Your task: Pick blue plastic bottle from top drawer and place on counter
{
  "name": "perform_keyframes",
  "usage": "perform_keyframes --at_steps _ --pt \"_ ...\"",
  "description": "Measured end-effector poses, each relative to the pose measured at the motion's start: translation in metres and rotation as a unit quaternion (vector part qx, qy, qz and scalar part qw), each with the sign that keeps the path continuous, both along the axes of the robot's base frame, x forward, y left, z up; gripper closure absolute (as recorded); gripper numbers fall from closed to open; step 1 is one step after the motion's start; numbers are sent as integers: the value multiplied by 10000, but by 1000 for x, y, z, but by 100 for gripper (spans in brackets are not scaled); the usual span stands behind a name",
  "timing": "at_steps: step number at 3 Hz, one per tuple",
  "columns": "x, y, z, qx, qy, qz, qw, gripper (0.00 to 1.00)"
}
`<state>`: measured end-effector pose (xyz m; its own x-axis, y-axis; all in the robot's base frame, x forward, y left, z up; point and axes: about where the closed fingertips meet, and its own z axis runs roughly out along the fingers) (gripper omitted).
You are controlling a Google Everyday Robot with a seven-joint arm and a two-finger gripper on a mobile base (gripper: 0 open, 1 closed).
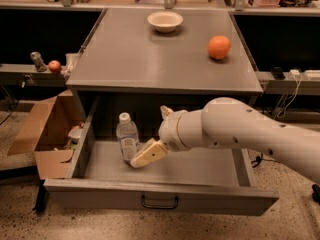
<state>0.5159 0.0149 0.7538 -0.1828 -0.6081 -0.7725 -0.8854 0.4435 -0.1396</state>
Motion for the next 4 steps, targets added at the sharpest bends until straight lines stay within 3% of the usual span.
perform_keyframes --at_steps 2,3,4 --pt "4 37 -21 309 -68 -67 9995 0" --pt "8 51 -32 410 -17 -56 9991 17" --pt "13 67 -48 552 65 -11 9985 47"
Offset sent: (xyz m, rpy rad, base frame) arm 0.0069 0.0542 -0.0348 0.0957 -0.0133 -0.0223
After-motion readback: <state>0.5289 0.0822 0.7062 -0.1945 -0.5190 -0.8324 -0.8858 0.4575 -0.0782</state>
